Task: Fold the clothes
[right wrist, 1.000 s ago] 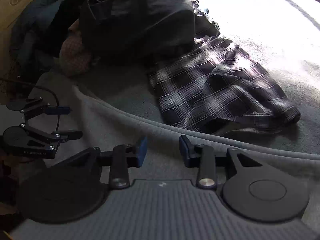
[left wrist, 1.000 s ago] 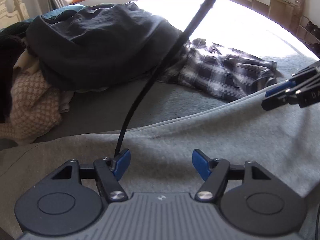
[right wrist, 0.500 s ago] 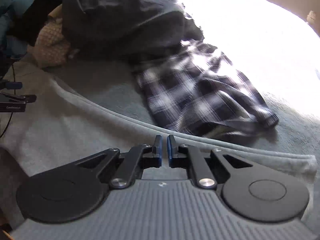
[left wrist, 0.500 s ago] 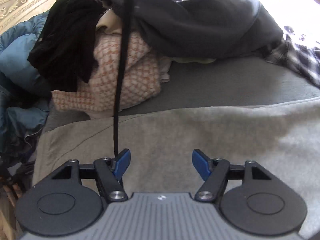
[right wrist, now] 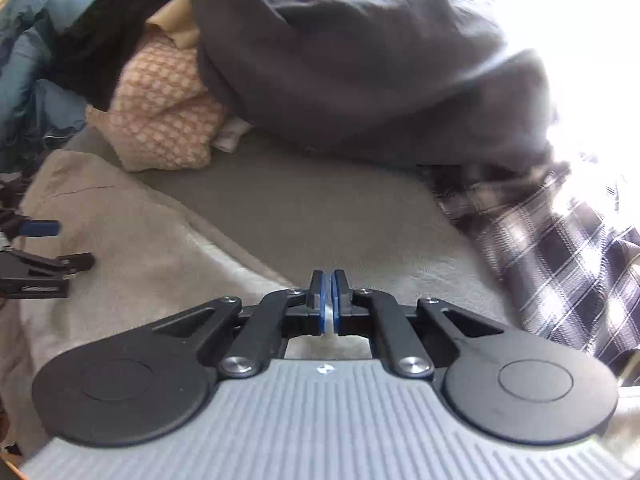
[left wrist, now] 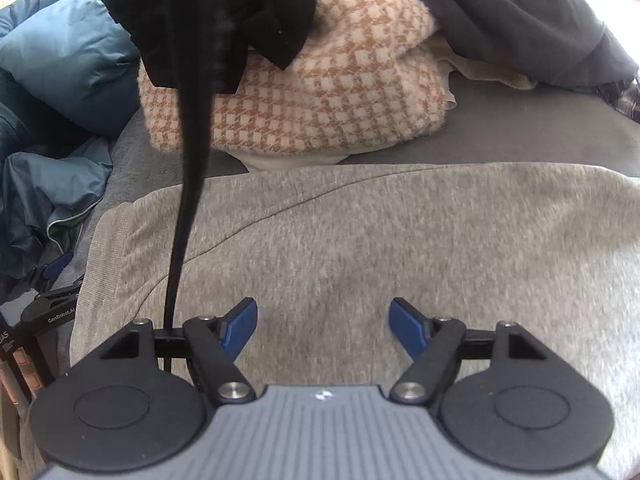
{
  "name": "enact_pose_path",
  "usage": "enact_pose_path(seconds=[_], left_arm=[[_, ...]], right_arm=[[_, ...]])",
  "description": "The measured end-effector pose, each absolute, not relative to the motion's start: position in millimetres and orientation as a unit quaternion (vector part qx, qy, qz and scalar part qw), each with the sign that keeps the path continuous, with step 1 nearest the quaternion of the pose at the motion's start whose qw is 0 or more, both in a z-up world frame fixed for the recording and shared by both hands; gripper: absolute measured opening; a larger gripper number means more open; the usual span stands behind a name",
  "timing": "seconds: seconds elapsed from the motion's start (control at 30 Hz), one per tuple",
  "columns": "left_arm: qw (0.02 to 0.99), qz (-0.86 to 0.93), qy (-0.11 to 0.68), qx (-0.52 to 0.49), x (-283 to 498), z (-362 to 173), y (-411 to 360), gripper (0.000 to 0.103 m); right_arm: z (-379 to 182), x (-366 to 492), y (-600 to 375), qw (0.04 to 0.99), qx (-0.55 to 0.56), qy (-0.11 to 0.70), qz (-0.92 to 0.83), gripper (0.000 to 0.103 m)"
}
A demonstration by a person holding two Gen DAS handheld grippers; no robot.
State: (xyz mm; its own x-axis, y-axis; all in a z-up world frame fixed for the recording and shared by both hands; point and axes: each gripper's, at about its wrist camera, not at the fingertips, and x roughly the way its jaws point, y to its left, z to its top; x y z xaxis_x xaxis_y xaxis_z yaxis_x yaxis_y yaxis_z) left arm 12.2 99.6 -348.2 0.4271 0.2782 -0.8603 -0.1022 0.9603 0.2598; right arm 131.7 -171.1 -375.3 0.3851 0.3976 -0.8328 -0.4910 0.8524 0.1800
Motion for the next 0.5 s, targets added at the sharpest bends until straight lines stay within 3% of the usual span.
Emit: enact_pose_path(seconds=[0.27,0.33,0.5], left_arm=[[0.852,0.085,0.510,0.082,22.0,-343.7,151.0,0.073],[0.856,0.077,0.505,0.080,23.7,-341.4,167.5,0.073],[0.860,0.064,0.501,0.072,29.1,-343.5,201.7,0.073]], right_arm=[[-390.2,124.7,-102.0,0.813,-0.035,0.516,0.269,0.000],[-385.2,139.3,-114.1,0.832,0.066,0.510,0.207,0.000],[-340.0,112.6,-81.0,0.834,0.028,0.486,0.259,0.004]])
